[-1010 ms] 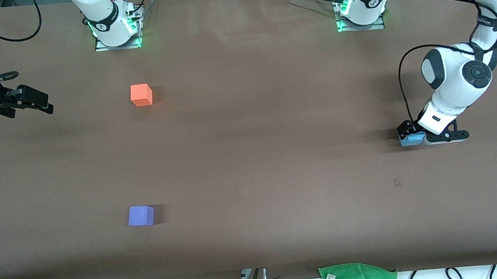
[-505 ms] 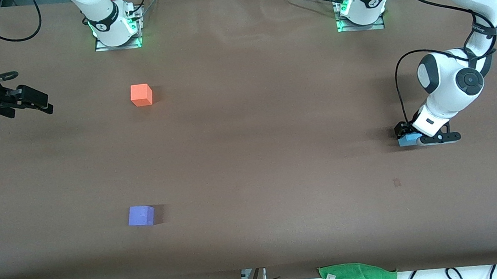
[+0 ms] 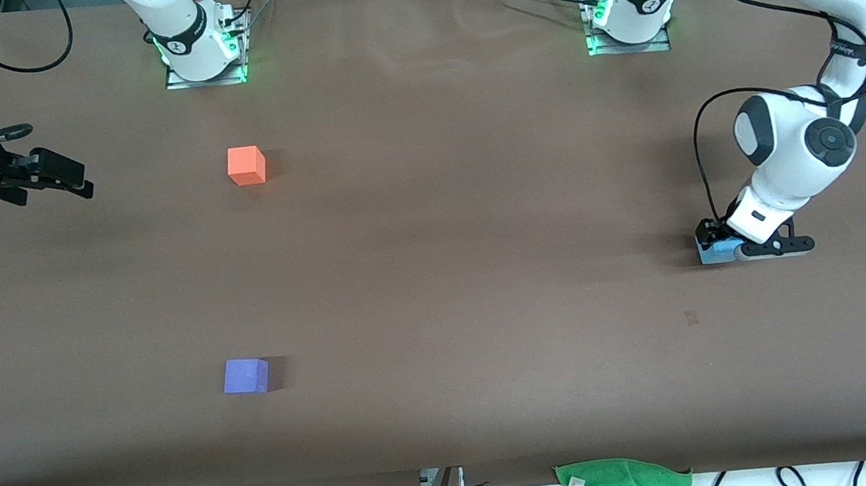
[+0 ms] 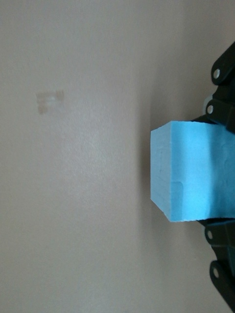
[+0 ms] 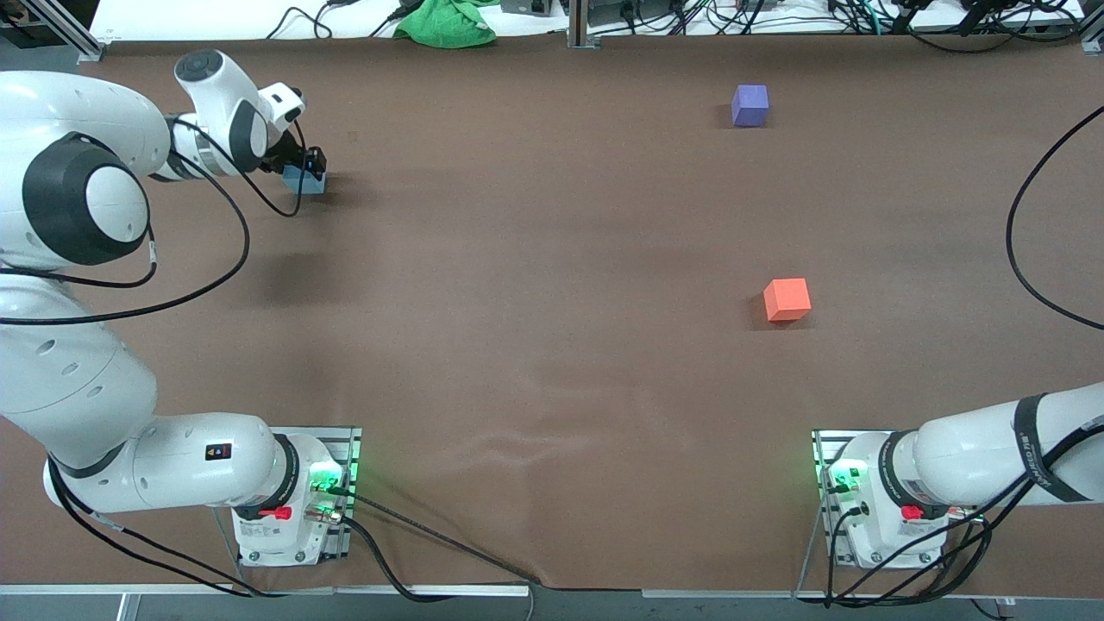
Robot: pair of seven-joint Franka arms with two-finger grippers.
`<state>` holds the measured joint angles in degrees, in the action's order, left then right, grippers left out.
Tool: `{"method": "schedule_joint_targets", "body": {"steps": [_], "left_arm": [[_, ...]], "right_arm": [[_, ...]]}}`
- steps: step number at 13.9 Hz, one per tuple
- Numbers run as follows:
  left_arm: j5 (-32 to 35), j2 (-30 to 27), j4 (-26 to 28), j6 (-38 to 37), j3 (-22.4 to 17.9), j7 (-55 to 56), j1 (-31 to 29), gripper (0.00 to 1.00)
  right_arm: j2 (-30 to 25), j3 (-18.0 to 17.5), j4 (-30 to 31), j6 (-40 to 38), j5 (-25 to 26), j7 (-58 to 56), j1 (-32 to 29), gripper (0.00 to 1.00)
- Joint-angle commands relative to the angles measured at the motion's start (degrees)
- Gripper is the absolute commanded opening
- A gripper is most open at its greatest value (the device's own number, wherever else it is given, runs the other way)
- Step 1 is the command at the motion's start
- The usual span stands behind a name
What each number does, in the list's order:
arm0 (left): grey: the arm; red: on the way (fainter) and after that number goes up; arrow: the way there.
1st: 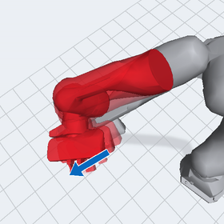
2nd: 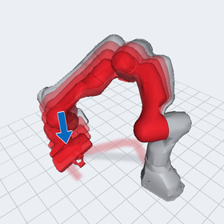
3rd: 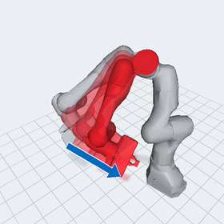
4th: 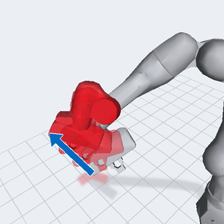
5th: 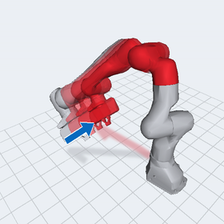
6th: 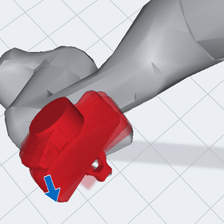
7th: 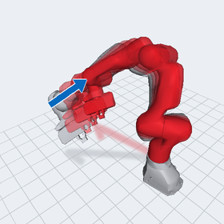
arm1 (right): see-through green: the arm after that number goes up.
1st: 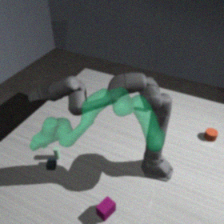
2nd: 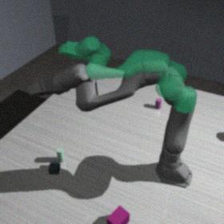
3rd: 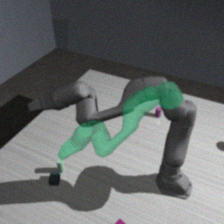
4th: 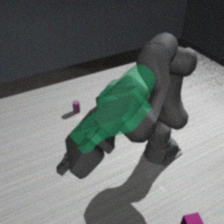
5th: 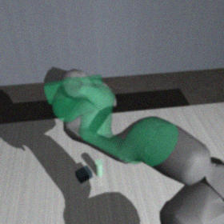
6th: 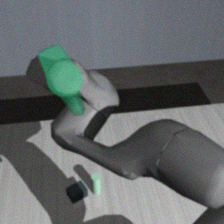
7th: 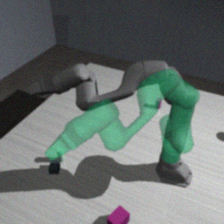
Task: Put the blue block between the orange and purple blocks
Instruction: 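Close the left gripper on the light blue cube and lift it, then carry the blue cube with the left gripper toward the table middle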
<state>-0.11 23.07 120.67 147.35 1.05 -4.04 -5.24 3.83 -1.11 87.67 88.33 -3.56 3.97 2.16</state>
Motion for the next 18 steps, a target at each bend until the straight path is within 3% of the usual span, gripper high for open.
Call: {"method": "schedule_joint_targets", "body": {"steps": [1,4,6,10,13,18], "left_arm": [[0.7,-2.7,-8.0,-15.4,0.8,-0.4,1.6,0.01],[0.7,-2.2,-19.6,-35.4,5.4,-0.4,3.0,0.02],[0.7,-1.9,-23.9,-40.9,9.6,-0.1,4.9,0.04],[-0.1,2.3,-28.9,-40.6,10.3,13.2,16.9,0.04],[0.2,10.2,-35.8,-38.6,10.3,28.2,27.5,0.04],[0.7,20.9,-37.0,-19.6,9.3,44.7,38.4,0.04]], "right_arm": [[0.1,-0.5,-0.7,-0.3,-0.8,0.0,-0.5,1.0],[0.1,-0.5,-0.7,-0.1,-0.8,-0.2,-0.7,1.0],[0.1,-0.5,-0.7,-0.3,-0.8,0.0,-0.7,1.0],[0.8,-0.2,-0.7,-0.6,-1.7,-0.6,-2.1,1.0],[0.9,-0.3,-0.7,-0.8,-1.5,-0.2,-2.3,1.0],[5.2,-0.4,-0.7,-0.1,-1.5,-1.1,-2.2,1.0]]}}
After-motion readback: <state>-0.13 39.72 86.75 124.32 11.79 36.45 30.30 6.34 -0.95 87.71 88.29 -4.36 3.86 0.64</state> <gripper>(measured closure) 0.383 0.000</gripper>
